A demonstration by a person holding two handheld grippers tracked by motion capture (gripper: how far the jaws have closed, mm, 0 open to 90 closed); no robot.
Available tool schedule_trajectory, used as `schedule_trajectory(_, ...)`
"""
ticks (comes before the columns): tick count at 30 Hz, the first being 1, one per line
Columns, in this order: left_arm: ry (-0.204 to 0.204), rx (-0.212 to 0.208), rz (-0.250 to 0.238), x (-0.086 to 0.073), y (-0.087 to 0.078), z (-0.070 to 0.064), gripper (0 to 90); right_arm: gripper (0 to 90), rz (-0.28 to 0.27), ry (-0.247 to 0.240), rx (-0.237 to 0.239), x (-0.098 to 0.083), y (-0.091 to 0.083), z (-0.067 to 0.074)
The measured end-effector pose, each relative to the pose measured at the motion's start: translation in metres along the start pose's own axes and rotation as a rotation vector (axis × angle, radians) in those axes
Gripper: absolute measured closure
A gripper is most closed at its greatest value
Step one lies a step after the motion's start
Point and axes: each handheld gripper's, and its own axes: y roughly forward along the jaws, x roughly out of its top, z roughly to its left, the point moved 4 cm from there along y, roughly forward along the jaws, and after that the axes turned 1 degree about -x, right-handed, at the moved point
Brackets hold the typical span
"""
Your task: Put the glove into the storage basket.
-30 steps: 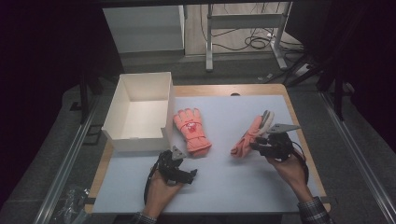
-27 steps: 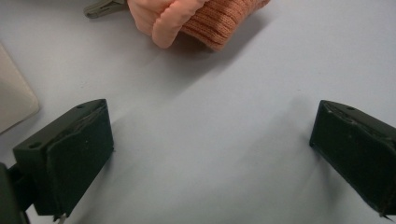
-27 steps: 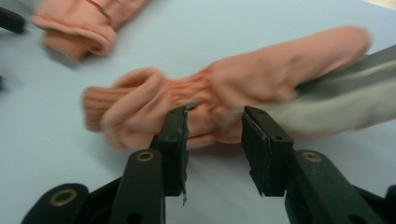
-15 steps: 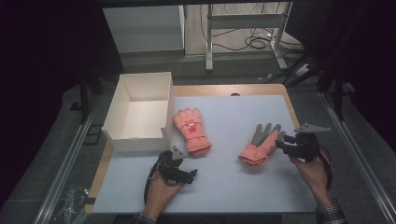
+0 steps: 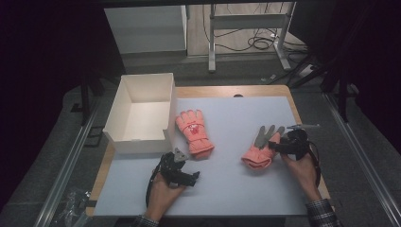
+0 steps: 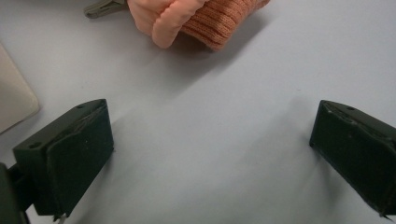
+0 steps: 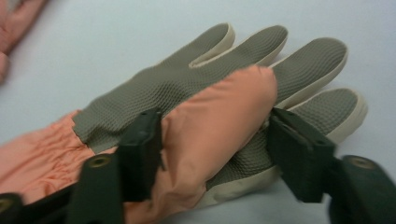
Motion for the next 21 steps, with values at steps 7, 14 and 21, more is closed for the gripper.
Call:
schedule_trajectory(7, 0.0, 0.0, 0.0, 0.0, 0.0, 0.0, 0.0, 81.0, -0.044, -0.102, -0.002, 0.002, -0.011, 0.015)
schedule_trajectory(14, 0.0, 0.0, 0.0, 0.0, 0.0, 0.0, 0.0, 81.0, -0.103, -0.168, 0.093, 0.023, -0.024, 0.041)
schedule_trajectory(21, 0.001, 0.0, 0.0, 0.0, 0.0, 0.0, 0.0, 80.9, -0.126, -0.172, 0.223, 0.039, -0.022, 0.068)
